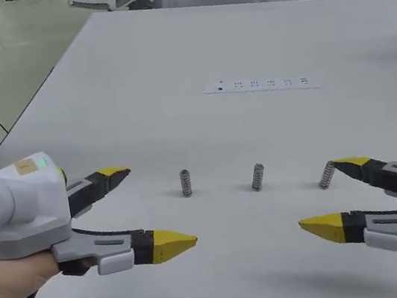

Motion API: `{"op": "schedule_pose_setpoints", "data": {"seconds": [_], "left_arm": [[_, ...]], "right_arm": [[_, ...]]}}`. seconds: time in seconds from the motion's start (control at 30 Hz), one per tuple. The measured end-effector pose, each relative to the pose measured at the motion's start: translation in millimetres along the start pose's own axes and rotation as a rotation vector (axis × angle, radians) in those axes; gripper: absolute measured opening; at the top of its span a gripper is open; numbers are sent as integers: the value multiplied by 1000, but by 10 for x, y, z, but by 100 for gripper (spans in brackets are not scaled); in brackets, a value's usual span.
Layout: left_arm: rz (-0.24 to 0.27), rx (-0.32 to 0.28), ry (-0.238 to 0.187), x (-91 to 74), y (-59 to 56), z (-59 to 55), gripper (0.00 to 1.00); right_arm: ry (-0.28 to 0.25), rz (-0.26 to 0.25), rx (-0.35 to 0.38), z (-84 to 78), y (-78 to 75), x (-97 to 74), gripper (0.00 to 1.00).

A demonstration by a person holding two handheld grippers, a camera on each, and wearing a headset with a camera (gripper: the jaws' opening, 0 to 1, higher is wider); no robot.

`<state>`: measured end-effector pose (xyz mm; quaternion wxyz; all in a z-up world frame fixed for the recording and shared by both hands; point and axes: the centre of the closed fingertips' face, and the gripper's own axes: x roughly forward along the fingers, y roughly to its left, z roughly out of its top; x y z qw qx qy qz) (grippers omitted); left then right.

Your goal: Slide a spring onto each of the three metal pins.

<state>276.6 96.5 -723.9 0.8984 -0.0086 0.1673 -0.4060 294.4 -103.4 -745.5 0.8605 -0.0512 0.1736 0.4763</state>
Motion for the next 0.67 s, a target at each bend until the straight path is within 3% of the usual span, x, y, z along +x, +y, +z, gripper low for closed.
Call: {"op": "schedule_pose_setpoints", "data": {"seconds": [0.13, 0.27, 0.67], "left_arm": [[2, -1, 6, -40, -15, -41, 98], [12, -8, 17, -87, -14, -97, 98], [26, 4, 12, -132, -39, -100, 98]], "right_arm": [[18, -45, 21, -134, -86, -189, 81], [8, -75, 45, -161, -154, -315, 84], [28, -81, 2, -255, -104, -393, 96]]}}
